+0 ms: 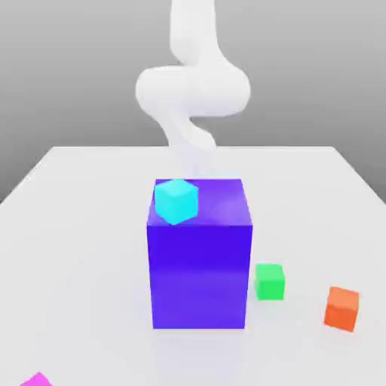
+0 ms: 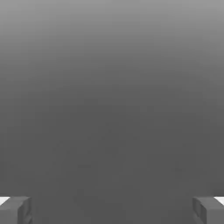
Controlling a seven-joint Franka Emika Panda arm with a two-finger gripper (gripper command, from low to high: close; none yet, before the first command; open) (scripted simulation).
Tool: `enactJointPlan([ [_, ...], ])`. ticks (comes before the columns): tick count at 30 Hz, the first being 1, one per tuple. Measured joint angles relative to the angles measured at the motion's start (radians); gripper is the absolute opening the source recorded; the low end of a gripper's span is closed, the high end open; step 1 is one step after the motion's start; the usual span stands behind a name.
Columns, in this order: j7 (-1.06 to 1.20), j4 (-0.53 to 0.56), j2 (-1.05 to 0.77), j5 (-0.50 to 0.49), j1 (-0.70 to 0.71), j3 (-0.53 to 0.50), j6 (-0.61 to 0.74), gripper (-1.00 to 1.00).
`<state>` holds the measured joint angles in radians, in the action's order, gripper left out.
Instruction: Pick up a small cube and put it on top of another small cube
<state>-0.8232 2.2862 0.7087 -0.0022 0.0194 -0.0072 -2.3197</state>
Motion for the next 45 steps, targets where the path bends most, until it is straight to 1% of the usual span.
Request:
enactJointPlan([
  [17, -0.137, -0.094, -0.622, 0.015, 0.12, -0.077, -0.134, 0.0],
  [31, -0.196, -0.172, -1.133, 0.103, 0.226, -0.122, -0.241, 0.0],
  [35, -0.186, -0.203, -1.279, 0.132, 0.249, -0.107, -0.329, 0.0],
  [36, -0.182, -0.21, -1.309, 0.138, 0.253, -0.102, -0.351, -1.0],
  [42, -0.18, -0.213, -1.324, 0.141, 0.255, -0.099, -0.363, -1.0],
  [45, -0.188, -0.198, -1.26, 0.13, 0.246, -0.111, -0.314, -1.0],
])
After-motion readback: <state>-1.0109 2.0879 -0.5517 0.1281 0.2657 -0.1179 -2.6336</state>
